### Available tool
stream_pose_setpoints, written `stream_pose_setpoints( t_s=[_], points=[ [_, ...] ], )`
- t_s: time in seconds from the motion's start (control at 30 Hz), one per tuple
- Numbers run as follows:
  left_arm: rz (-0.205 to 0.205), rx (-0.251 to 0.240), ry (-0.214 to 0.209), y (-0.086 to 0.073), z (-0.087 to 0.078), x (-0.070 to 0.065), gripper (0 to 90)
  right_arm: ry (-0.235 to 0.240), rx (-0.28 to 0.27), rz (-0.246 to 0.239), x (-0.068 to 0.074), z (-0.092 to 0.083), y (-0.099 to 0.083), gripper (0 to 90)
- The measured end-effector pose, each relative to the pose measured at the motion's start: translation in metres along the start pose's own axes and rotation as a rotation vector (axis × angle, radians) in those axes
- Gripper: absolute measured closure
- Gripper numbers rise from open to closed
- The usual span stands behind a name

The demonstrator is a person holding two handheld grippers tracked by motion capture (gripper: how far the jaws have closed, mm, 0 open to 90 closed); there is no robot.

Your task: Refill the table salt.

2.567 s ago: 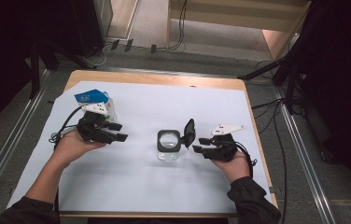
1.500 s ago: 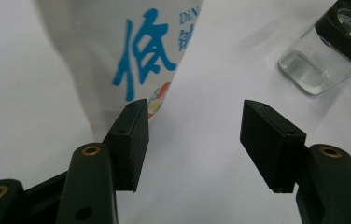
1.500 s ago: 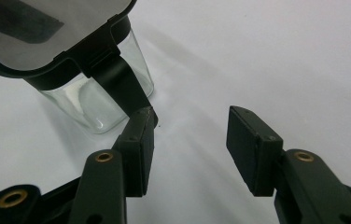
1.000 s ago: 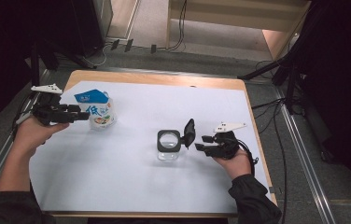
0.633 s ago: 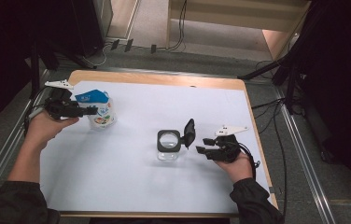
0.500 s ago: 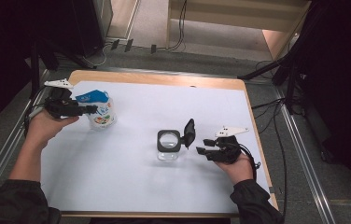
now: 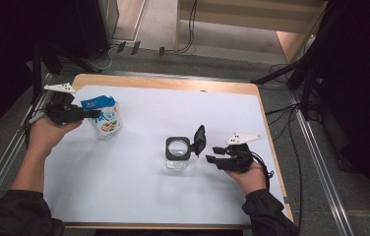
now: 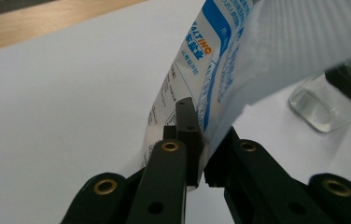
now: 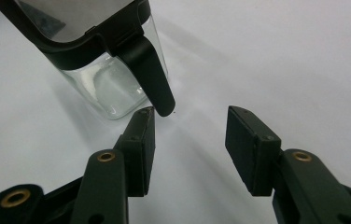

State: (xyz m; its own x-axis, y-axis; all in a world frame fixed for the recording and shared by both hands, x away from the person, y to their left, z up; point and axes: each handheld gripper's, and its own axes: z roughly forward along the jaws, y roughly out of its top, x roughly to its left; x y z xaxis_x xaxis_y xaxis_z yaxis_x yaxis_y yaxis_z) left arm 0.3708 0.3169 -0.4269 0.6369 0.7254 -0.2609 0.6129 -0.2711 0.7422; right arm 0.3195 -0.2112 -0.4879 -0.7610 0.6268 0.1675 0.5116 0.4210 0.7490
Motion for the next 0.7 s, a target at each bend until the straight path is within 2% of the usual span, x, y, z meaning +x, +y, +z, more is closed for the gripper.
stream_pose_setpoints(
  t_s=[0.07,0.23,0.3,0.4,0.57,0.7],
  points=[
    [-0.028,-0.002,0.003,0.0,0.0,-0.001,89.7,0.0,0.0,0.002,0.001,0.0,0.0,53.8],
    [-0.037,0.002,-0.016,0.003,0.0,-0.005,90.0,0.005,-0.003,0.003,0.002,0.0,0.001,54.5],
    [-0.032,0.005,-0.019,0.005,-0.001,-0.006,90.0,0.007,-0.006,0.001,0.002,-0.001,0.002,54.8],
    [-0.004,0.027,-0.017,0.008,-0.003,-0.011,90.0,0.011,-0.018,0.012,0.005,-0.006,0.003,56.0],
    [0.001,0.026,-0.03,0.013,-0.008,-0.019,90.0,0.032,-0.026,0.032,0.018,-0.02,0.006,58.4],
    [-0.001,0.013,-0.05,0.017,-0.012,-0.025,90.0,0.052,-0.028,0.007,0.035,-0.032,0.003,64.2]
  ],
)
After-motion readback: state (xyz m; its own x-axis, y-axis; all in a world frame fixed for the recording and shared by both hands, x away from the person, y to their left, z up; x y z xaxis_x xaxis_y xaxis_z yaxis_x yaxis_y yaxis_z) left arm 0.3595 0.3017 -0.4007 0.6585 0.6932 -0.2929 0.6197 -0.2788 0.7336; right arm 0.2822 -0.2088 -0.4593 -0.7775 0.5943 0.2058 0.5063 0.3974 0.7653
